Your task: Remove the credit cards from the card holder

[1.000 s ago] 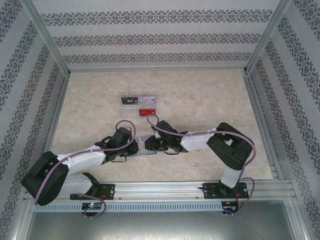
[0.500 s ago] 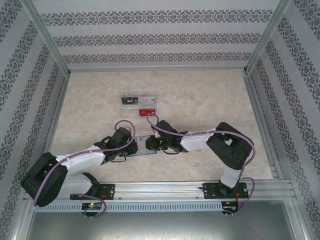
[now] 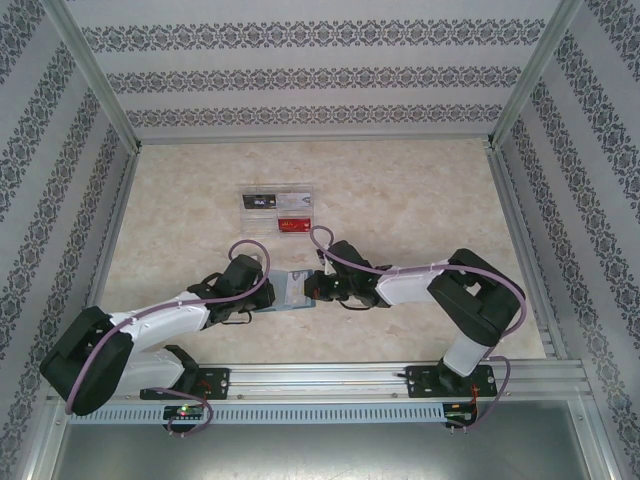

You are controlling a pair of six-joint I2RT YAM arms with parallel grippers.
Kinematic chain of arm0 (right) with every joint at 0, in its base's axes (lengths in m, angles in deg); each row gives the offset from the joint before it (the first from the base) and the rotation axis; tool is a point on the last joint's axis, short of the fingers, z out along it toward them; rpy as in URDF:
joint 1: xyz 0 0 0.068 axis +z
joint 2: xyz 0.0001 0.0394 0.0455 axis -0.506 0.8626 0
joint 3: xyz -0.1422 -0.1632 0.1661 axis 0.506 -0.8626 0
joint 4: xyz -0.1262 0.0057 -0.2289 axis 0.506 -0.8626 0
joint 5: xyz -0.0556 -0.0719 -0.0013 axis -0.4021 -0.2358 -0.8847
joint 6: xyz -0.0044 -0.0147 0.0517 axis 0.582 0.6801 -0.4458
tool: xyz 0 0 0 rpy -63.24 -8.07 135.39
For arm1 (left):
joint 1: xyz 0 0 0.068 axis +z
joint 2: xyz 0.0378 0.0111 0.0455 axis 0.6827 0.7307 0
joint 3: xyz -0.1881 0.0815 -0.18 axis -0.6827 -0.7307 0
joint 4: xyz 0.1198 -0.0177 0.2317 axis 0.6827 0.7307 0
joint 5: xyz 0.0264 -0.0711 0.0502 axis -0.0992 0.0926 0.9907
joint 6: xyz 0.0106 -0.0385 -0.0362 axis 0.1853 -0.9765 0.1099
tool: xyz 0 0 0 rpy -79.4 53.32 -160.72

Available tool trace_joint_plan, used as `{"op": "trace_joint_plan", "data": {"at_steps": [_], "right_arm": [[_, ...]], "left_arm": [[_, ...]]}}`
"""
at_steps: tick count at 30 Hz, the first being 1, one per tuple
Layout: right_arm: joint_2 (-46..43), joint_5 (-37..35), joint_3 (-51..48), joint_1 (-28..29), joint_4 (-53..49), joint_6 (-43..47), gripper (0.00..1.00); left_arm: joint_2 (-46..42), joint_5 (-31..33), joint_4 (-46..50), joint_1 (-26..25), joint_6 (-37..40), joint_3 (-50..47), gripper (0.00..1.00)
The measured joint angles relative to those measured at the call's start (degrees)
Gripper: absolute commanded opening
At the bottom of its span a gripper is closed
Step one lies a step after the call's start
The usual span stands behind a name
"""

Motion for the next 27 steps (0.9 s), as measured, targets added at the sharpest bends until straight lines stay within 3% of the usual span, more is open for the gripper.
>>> {"op": "trace_joint_plan", "data": {"at_steps": [9,15,17,19,27], "right_arm": [[-4.68,0.76,-0.61,-0.72,-1.95,0.76,0.0],[-9.94,-0.94,2.19,-0.72,-11.04,6.32,0.0],[-11.43,-2.54,5.18,-0.72,-15.37,9.57,0.0],[-12.7,-4.83,9.31,-0.72,-20.17,13.88,0.0],[-12.13,-14.36,26.34,-0.57,-33.9,35.89,0.0]], "left_arm": [[-4.11,0.02,2.19,0.0,0.02,0.0,0.13],[-11.56,1.38,5.22,-0.02,-0.02,0.0,0.24],[-14.88,2.03,6.49,-0.04,-0.02,0.0,0.33],[-18.53,2.82,7.54,-0.04,-0.17,-0.07,0.5],[-30.51,5.16,11.28,-0.04,0.15,-2.43,0.97]]}}
